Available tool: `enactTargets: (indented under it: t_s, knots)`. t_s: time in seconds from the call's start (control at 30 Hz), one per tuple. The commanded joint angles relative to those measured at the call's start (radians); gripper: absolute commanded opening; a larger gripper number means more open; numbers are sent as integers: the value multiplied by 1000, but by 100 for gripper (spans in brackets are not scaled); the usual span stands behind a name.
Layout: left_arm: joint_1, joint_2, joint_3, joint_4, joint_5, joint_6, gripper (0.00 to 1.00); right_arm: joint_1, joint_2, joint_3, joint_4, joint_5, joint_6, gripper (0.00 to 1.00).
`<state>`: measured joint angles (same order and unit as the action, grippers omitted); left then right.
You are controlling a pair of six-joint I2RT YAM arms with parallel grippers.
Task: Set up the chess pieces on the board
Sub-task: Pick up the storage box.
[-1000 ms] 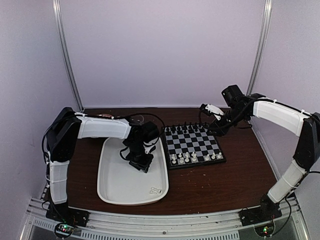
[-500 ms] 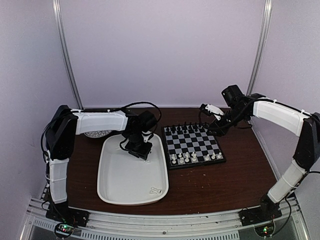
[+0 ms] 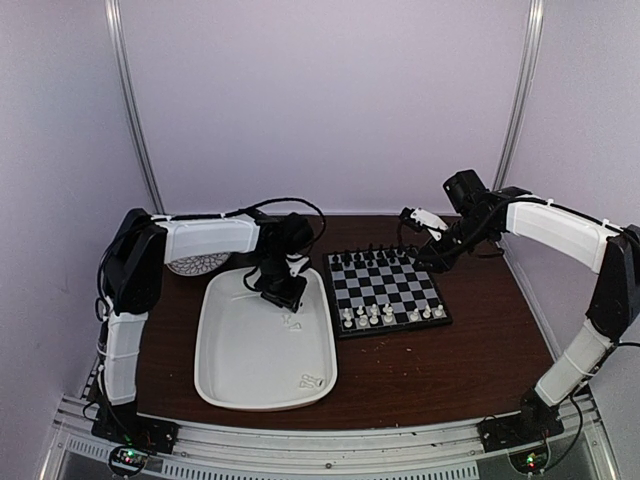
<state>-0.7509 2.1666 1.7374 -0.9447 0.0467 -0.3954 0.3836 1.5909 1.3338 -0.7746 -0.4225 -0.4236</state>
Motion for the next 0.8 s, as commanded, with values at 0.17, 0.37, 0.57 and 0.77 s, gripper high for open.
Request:
enactTargets:
  t_s: [0.17, 0.37, 0.57, 0.77]
  knots:
    - [-1, 52, 25, -79, -65, -48, 38, -6, -4, 2, -8, 0, -10, 34]
    - [-3, 75, 10, -77, 6, -58, 32, -6, 3, 4, -9, -1, -10, 34]
    - [-34, 73, 12, -65, 25, -85, 31, -6, 6, 5, -10, -1, -11, 34]
    - [-55, 44, -45, -33, -14, -130, 35, -6, 8, 5, -9, -1, -10, 34]
